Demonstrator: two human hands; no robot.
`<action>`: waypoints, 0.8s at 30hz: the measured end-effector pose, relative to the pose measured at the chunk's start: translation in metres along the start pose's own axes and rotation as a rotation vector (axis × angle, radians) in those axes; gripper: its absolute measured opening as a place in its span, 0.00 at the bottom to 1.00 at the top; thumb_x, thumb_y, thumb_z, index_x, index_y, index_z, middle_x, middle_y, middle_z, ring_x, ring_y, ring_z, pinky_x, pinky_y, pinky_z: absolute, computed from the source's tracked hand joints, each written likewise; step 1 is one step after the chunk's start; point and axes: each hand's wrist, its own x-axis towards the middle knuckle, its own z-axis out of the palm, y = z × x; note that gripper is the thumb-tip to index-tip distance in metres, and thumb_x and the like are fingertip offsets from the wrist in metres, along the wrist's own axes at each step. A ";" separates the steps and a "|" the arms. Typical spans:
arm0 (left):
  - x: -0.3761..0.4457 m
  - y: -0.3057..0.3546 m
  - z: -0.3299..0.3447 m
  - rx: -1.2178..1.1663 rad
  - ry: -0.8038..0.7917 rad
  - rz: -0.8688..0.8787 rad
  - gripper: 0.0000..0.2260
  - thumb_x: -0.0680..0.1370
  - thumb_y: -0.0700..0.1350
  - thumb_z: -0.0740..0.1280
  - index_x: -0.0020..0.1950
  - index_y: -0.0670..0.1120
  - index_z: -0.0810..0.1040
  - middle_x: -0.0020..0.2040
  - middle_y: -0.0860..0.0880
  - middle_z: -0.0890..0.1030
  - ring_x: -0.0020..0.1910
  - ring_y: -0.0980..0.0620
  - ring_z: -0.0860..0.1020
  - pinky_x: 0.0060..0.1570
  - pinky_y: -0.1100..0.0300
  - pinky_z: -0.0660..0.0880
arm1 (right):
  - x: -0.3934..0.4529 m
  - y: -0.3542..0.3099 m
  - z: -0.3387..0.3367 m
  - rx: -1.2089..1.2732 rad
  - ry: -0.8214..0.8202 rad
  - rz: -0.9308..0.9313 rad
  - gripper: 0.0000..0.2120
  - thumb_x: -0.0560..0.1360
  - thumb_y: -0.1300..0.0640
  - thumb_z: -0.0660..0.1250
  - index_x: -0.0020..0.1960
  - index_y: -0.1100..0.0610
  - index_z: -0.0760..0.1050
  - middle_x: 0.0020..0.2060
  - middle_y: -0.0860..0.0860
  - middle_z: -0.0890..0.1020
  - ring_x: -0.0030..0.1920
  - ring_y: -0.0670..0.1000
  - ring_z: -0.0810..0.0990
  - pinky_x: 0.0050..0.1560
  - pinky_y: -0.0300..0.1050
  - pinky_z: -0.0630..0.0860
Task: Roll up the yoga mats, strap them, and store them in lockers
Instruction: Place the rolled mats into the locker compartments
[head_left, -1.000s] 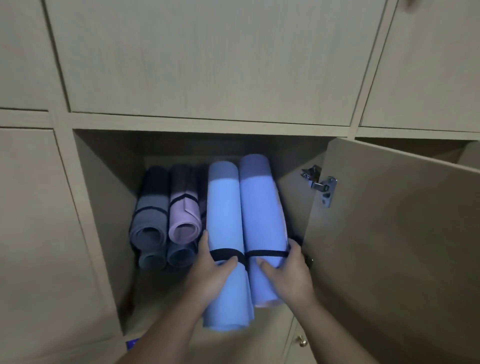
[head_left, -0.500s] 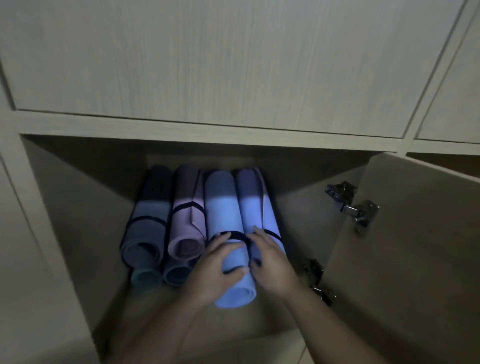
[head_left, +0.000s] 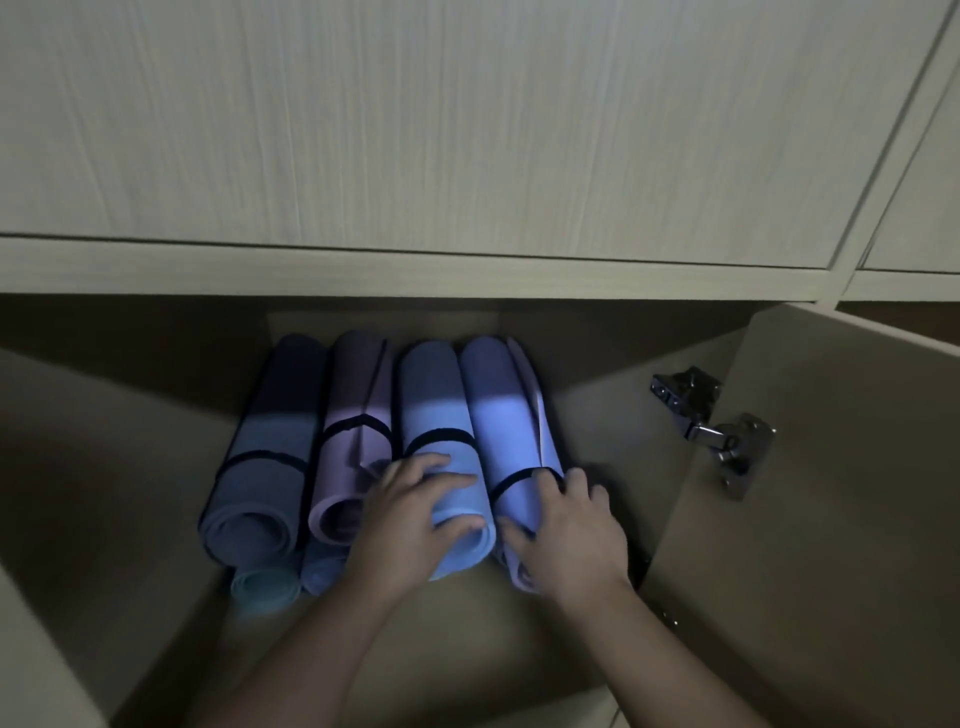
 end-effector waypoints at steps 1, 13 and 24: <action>0.006 -0.004 0.002 0.027 0.031 -0.032 0.24 0.67 0.66 0.61 0.56 0.55 0.83 0.60 0.55 0.76 0.57 0.54 0.71 0.58 0.58 0.67 | 0.003 0.001 -0.002 -0.005 -0.050 0.026 0.30 0.75 0.35 0.58 0.69 0.53 0.62 0.61 0.55 0.68 0.59 0.57 0.70 0.48 0.47 0.72; 0.025 -0.009 0.011 0.214 -0.020 -0.202 0.15 0.72 0.50 0.71 0.59 0.56 0.81 0.59 0.51 0.76 0.60 0.44 0.73 0.61 0.51 0.60 | 0.026 -0.004 -0.004 0.157 -0.088 0.076 0.25 0.79 0.44 0.60 0.71 0.55 0.61 0.61 0.57 0.70 0.57 0.60 0.75 0.50 0.47 0.74; -0.013 -0.016 -0.023 0.149 -0.147 -0.194 0.30 0.69 0.61 0.51 0.66 0.55 0.76 0.67 0.54 0.73 0.66 0.48 0.70 0.69 0.55 0.59 | 0.047 -0.014 0.029 0.447 0.035 -0.076 0.18 0.76 0.64 0.64 0.66 0.64 0.72 0.65 0.60 0.70 0.68 0.59 0.68 0.68 0.46 0.65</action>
